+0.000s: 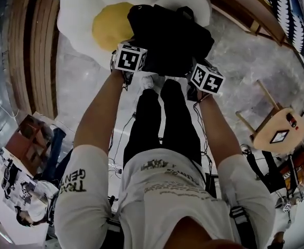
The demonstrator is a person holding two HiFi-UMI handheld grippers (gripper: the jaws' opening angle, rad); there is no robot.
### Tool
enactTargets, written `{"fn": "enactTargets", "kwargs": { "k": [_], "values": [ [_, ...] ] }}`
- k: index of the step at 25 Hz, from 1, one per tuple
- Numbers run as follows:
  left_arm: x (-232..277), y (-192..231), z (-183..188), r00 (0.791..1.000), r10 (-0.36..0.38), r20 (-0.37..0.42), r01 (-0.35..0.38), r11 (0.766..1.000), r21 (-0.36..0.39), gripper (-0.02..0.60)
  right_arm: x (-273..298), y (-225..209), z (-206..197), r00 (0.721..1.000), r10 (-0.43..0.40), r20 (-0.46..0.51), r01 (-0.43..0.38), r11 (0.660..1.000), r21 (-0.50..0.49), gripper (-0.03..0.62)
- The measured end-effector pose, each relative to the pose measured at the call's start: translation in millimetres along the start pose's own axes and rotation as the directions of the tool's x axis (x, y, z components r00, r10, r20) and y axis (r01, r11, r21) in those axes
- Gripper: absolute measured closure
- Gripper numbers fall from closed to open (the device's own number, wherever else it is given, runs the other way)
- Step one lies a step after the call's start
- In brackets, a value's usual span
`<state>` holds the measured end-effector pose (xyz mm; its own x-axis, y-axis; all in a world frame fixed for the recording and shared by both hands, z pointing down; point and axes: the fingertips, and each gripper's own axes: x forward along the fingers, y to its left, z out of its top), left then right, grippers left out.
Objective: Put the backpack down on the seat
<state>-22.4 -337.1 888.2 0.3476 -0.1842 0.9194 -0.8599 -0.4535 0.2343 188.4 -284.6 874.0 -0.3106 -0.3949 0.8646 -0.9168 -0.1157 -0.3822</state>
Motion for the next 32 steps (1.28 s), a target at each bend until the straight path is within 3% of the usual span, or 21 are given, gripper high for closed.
{"fn": "enactTargets", "kwargs": {
  "k": [4, 7, 9, 10, 14, 16, 18, 19, 20, 21, 24, 28, 32],
  "values": [
    [10, 10, 12, 1.000, -0.003, -0.010, 0.003, 1.000, 0.003, 0.538, 11, -4, 8, 1.000, -0.011, -0.011, 0.010, 1.000, -0.011, 0.517],
    [17, 13, -2, 0.995, -0.008, -0.102, 0.002, 0.998, -0.061, 0.538, 23, -9, -7, 0.998, -0.012, -0.055, 0.012, 1.000, -0.013, 0.505],
    [19, 13, -15, 0.988, -0.018, -0.152, 0.003, 0.996, -0.093, 0.370, 30, -11, -20, 0.997, -0.005, -0.082, 0.005, 1.000, 0.001, 0.466],
    [19, 13, -18, 0.988, -0.013, -0.152, -0.002, 0.995, -0.098, 0.336, 30, -14, -24, 0.996, -0.015, -0.091, 0.016, 1.000, 0.001, 0.437],
    [5, 15, -13, 0.996, 0.023, -0.083, -0.031, 0.995, -0.093, 0.333, 20, -18, -21, 0.996, -0.080, -0.043, 0.078, 0.996, -0.045, 0.374],
    [-10, 18, -14, 0.999, 0.021, -0.049, -0.027, 0.993, -0.118, 0.333, 19, -5, -19, 0.998, -0.064, -0.004, 0.064, 0.996, -0.057, 0.355],
    [-23, 9, -10, 0.999, 0.028, 0.015, -0.026, 0.987, -0.158, 0.411, 10, 4, -14, 0.999, -0.030, 0.022, 0.032, 0.996, -0.087, 0.357],
    [-29, 1, -5, 0.998, 0.039, 0.054, -0.029, 0.985, -0.171, 0.494, 1, 6, -8, 0.999, -0.019, 0.039, 0.023, 0.993, -0.113, 0.411],
    [-37, -6, 2, 0.995, 0.047, 0.091, -0.030, 0.983, -0.179, 0.529, -9, 10, -1, 0.998, -0.010, 0.063, 0.019, 0.989, -0.145, 0.522],
    [-47, -12, 9, 0.991, 0.046, 0.125, -0.023, 0.983, -0.182, 0.542, -18, 17, 5, 0.996, 0.001, 0.087, 0.015, 0.983, -0.180, 0.550],
    [-84, -27, 25, 0.977, 0.029, 0.210, 0.004, 0.987, -0.158, 0.560, -45, 53, 21, 0.988, 0.059, 0.139, -0.018, 0.960, -0.279, 0.566],
    [-143, -45, 39, 0.951, 0.056, 0.303, -0.034, 0.997, -0.075, 0.560, -91, 100, 38, 0.971, 0.123, 0.204, -0.045, 0.936, -0.349, 0.568],
    [-204, -62, 60, 0.913, 0.071, 0.401, -0.028, 0.993, -0.112, 0.561, -146, 138, 65, 0.941, 0.159, 0.297, -0.037, 0.925, -0.377, 0.568]
  ]
}}
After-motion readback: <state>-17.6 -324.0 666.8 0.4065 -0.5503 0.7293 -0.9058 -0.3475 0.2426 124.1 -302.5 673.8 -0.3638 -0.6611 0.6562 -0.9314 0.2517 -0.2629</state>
